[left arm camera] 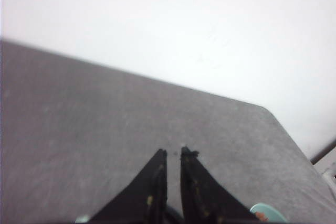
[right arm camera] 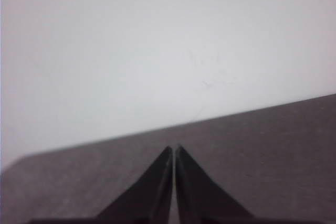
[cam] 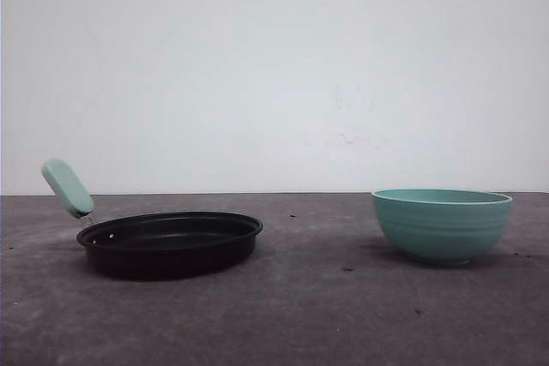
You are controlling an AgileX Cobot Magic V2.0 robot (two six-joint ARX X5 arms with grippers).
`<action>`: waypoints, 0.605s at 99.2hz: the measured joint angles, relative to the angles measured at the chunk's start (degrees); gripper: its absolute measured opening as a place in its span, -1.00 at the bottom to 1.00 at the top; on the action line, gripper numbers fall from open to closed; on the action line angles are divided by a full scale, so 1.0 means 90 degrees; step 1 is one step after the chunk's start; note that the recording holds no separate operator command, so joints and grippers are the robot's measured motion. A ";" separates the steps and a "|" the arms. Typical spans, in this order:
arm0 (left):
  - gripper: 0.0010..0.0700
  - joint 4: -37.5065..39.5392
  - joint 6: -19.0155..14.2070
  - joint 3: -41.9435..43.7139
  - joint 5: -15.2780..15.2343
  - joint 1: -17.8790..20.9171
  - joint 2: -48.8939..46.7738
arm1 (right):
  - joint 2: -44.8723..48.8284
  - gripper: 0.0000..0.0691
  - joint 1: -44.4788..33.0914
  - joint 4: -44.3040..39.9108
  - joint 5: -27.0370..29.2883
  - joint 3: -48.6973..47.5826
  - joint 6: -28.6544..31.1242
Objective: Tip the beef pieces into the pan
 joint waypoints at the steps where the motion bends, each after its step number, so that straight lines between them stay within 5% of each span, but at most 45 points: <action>1: -0.96 -0.0005 0.0007 0.0061 0.0000 -0.0012 0.0058 | 0.0073 -0.97 0.0000 -0.0058 -0.0002 0.0107 -0.0046; 9: -0.94 -0.0066 0.0085 0.0505 0.0022 -0.0095 0.0420 | 0.0593 -0.88 0.0000 -0.0435 -0.0002 0.0874 -0.0342; 16: -0.81 -0.0185 0.0109 0.0823 0.0019 -0.0172 0.0636 | 0.0971 -0.52 0.0000 -0.0661 -0.0002 0.1455 -0.0525; 31: 0.16 -0.0262 0.0136 0.1061 0.0019 -0.0253 0.0724 | 0.1423 0.52 0.0000 -0.0855 0.0000 0.2093 -0.0631; 40: 0.48 -0.0432 0.0187 0.1061 0.0017 -0.0260 0.0699 | 0.1472 0.95 0.0000 -0.0940 -0.0002 0.2115 -0.0651; 60: 0.63 -0.0848 0.0228 0.1005 -0.0070 -0.0304 0.0726 | 0.1596 0.98 0.0000 -0.1343 -0.0002 0.2115 -0.0687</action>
